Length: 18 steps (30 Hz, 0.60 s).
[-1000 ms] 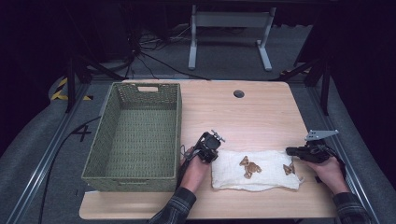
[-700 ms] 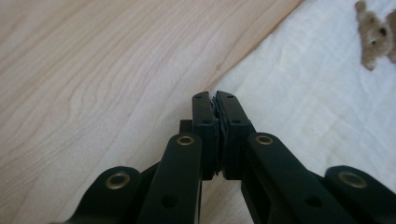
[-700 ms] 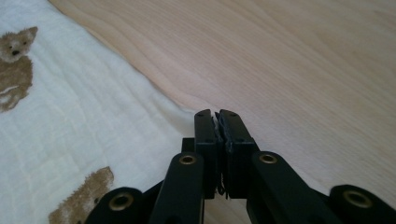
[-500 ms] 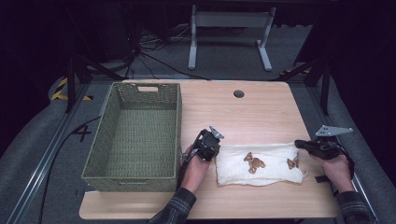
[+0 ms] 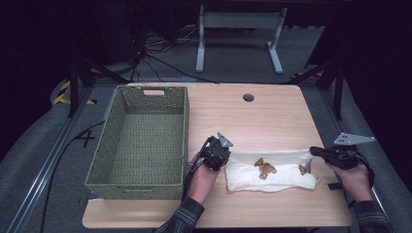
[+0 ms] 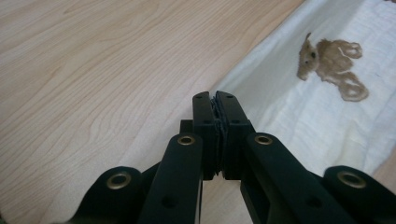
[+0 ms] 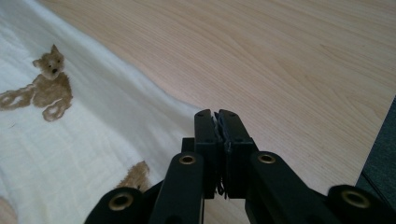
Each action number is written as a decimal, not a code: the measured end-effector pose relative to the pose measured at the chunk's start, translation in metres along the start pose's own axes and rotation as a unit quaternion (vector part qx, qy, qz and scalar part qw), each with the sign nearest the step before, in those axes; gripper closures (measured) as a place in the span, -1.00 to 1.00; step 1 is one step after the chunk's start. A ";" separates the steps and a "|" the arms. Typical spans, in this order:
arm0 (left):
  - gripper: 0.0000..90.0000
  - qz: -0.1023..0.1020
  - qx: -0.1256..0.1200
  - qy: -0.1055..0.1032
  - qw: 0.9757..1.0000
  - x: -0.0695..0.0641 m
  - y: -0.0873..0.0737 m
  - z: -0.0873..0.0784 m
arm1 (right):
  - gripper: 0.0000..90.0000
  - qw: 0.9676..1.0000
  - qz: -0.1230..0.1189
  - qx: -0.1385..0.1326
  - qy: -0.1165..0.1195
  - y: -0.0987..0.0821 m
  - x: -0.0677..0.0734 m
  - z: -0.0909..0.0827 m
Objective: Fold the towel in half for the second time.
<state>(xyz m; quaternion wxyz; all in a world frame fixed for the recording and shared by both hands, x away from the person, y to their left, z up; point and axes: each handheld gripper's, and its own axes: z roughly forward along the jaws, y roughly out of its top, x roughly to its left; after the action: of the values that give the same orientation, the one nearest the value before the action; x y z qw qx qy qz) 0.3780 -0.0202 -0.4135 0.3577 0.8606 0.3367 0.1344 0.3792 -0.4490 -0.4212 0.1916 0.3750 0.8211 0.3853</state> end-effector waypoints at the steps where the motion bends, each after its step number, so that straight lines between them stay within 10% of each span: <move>1: 0.95 0.003 0.000 0.001 1.000 -0.003 -0.001 -0.002 | 0.93 1.000 0.000 0.001 0.002 -0.001 0.002 -0.002; 18: 0.95 0.032 0.017 -0.004 0.999 -0.027 -0.015 -0.021 | 0.93 1.000 -0.009 0.012 0.016 -0.016 0.024 -0.023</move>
<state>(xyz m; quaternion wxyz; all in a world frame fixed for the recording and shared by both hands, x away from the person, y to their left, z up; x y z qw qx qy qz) 0.3409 -0.0201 -0.4093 0.3400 0.8775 0.3095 0.1366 0.3421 -0.4485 -0.4199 0.1777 0.3640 0.8319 0.3794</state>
